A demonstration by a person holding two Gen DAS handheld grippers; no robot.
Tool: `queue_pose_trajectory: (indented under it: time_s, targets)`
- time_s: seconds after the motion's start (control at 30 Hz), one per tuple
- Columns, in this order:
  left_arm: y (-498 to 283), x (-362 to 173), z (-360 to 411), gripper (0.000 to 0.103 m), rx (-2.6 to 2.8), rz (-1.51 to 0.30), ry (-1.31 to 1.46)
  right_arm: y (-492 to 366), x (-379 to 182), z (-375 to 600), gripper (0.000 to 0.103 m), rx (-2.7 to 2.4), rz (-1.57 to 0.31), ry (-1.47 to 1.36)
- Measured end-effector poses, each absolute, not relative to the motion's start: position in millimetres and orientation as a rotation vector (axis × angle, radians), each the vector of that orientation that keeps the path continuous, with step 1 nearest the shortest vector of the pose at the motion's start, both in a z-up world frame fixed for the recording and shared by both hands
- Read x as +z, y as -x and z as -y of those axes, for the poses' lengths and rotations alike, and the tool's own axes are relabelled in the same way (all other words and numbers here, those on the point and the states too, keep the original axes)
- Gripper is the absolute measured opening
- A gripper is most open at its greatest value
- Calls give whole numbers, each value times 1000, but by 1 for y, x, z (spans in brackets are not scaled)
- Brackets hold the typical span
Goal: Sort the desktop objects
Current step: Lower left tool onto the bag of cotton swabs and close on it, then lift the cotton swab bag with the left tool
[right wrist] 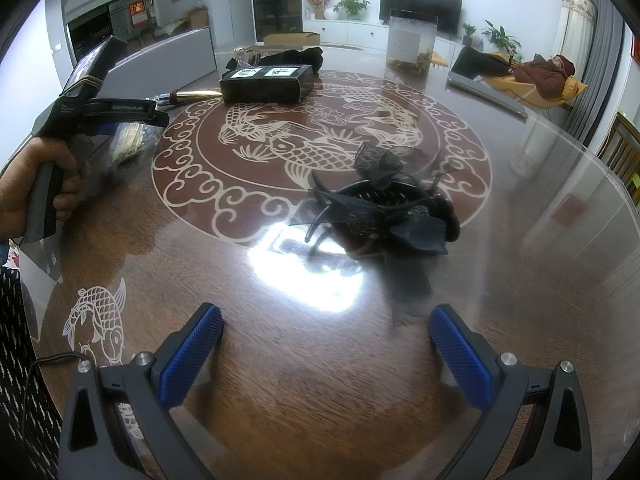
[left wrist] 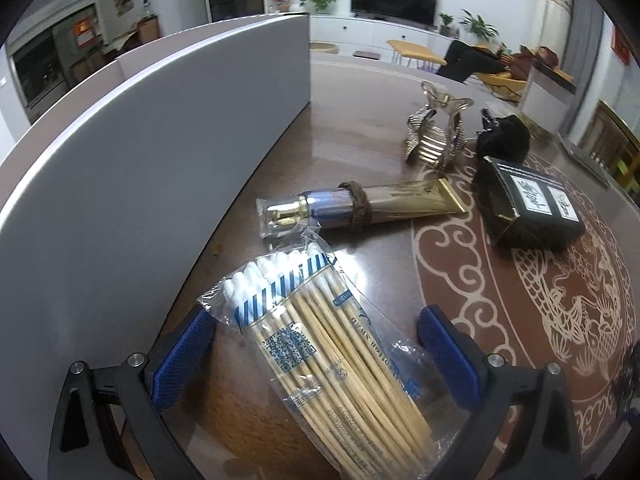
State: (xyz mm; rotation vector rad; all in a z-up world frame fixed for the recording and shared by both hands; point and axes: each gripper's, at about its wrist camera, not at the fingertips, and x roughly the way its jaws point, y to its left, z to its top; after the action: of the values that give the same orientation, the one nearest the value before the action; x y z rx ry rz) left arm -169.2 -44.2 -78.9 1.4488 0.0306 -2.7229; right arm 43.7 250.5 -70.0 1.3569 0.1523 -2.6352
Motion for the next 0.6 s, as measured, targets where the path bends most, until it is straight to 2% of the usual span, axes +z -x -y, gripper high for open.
queue_pose_trajectory:
  time_s: [0.07, 0.1, 0.13, 0.17, 0.3, 0.6]
  targets:
    - [169, -75, 38, 68, -2791, 22, -1430, -44, -70, -250, 103, -2635, -152, -1357]
    - [170, -73, 35, 62, -2813, 42, -1437, -44, -70, -251, 103, -2635, -152, -1357]
    - [170, -72, 32, 48, -2828, 61, -1442, -44, -70, -251, 103, -2635, -152, -1357]
    - [170, -70, 27, 40, -2845, 88, -1452, -44, -70, -250, 103, -2635, -152, -1357]
    - [161, -72, 20, 38, -2877, 108, -1448, -44, -70, -250, 103, -2635, -152, -1357]
    - [81, -67, 7, 38, -2981, 188, -1444, -44, -70, -250, 103, -2636, -152, -1357]
